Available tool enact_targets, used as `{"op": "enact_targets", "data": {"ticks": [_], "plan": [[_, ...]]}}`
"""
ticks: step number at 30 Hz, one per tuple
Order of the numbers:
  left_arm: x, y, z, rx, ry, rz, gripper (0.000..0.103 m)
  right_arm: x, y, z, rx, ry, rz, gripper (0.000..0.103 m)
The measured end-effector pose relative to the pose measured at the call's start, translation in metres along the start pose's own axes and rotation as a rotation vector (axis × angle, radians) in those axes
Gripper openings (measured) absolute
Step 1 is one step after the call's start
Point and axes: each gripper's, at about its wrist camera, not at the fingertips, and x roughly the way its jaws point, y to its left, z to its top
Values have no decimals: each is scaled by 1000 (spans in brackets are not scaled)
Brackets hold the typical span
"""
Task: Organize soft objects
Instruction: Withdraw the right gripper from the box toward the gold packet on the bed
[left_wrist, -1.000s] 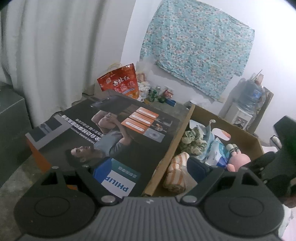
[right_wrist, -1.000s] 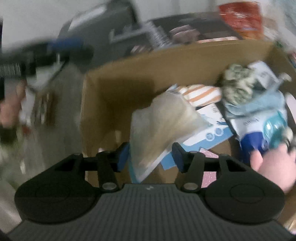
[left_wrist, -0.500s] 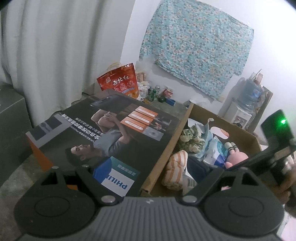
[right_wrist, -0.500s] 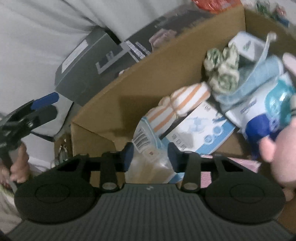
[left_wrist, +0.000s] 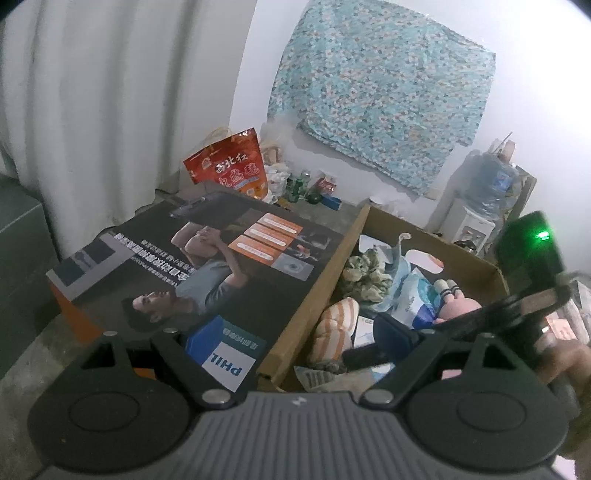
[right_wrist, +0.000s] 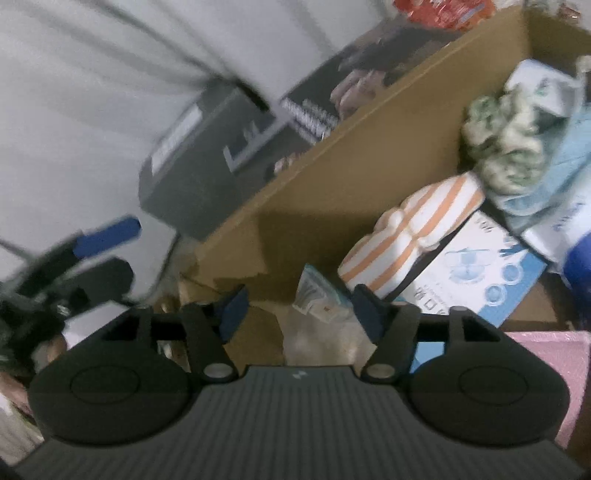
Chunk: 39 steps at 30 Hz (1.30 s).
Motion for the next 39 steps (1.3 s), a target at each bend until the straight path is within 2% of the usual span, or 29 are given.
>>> {"op": "enact_targets", "data": {"ticks": [5, 8, 11, 16, 17, 20, 23, 28, 37, 39], "plan": [[-4, -15, 6, 39, -16, -39, 92, -77, -17, -19, 73, -181, 48, 75], [0, -32, 8, 84, -7, -78, 94, -132, -29, -41, 88, -299, 37, 79], [7, -51, 7, 127, 19, -125, 96, -184, -48, -63, 93, -398, -59, 83], [22, -81, 1, 186, 60, -172, 99, -252, -96, -86, 138, -493, -327, 89], [24, -86, 0, 196, 67, -177, 100, -261, -107, -88, 134, -491, -418, 89], [29, -98, -3, 218, 95, -192, 100, -273, -150, -88, 144, -433, -608, 89], [33, -107, -5, 232, 118, -189, 100, -265, -192, -84, 160, -329, -724, 89], [35, -118, -9, 249, 137, -157, 100, -239, -241, -72, 171, -239, -720, 89], [38, -128, -15, 262, 170, -120, 100, -183, -273, -54, 143, -110, -699, 86], [38, -128, -16, 262, 170, -113, 100, -175, -280, -54, 157, -94, -694, 74]]}}
